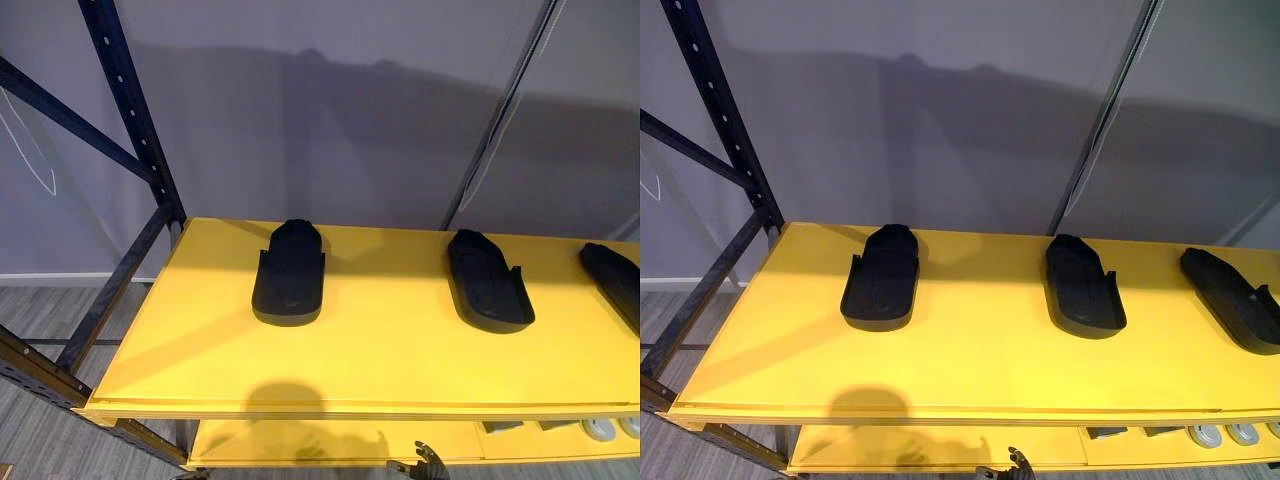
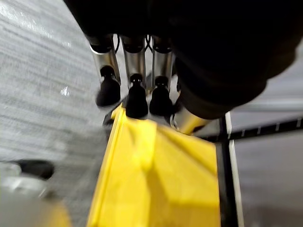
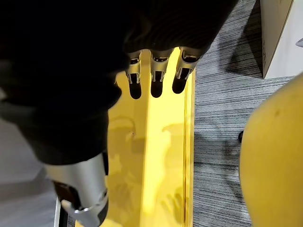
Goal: Walk over and take plastic housings, then place them on the shelf
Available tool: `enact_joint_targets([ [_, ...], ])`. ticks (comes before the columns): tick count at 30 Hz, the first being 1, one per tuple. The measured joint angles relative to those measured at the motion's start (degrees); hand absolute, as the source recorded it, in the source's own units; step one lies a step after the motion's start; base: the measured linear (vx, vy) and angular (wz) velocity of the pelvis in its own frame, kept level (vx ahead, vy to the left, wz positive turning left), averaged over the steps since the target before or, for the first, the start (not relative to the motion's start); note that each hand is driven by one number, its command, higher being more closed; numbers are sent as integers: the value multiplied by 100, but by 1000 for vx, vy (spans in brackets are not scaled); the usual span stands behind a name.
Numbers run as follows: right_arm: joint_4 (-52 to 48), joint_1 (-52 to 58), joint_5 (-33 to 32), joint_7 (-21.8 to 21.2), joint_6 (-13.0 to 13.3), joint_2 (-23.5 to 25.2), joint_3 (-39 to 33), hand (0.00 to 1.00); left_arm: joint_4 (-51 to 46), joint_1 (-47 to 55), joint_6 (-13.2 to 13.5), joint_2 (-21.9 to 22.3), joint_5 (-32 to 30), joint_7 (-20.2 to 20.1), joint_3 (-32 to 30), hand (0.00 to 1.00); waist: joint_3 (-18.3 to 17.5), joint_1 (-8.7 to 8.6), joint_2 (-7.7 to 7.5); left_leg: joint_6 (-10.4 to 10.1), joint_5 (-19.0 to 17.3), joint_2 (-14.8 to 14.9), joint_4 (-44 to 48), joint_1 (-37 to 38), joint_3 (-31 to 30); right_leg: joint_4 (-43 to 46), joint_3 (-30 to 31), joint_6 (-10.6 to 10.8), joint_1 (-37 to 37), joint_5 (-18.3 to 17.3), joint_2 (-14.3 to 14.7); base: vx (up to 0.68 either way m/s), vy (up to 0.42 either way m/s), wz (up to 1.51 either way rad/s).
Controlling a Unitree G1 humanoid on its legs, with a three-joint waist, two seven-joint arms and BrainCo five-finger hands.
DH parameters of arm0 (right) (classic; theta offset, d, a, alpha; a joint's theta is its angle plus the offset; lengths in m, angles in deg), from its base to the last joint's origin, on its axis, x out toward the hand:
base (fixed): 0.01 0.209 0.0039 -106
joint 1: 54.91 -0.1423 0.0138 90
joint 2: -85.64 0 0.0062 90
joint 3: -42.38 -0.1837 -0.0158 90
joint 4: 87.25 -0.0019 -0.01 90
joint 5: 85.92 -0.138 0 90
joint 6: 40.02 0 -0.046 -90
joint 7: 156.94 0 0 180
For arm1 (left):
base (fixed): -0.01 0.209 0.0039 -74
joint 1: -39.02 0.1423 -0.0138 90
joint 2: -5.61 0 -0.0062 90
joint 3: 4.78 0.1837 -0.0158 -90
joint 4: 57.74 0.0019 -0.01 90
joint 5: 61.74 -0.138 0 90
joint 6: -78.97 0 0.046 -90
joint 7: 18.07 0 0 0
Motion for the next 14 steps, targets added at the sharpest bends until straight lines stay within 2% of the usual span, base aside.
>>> enact_joint_targets([
  [5,32,-17,-11,13,0,-50,-153,0,206,-163,141,-116,-51,-128,481,0,-20,-9,118,-2,66,-22,-164,41,53,-11,60,3,-36,3,11,19,-6,-6],
  [14,121,-99,-16,89,0,-61,-177,0,235,-332,243,-162,-53,-261,888,0,15,-63,140,-9,124,-21,-233,75,64,-15,69,0,-38,10,25,0,0,0],
])
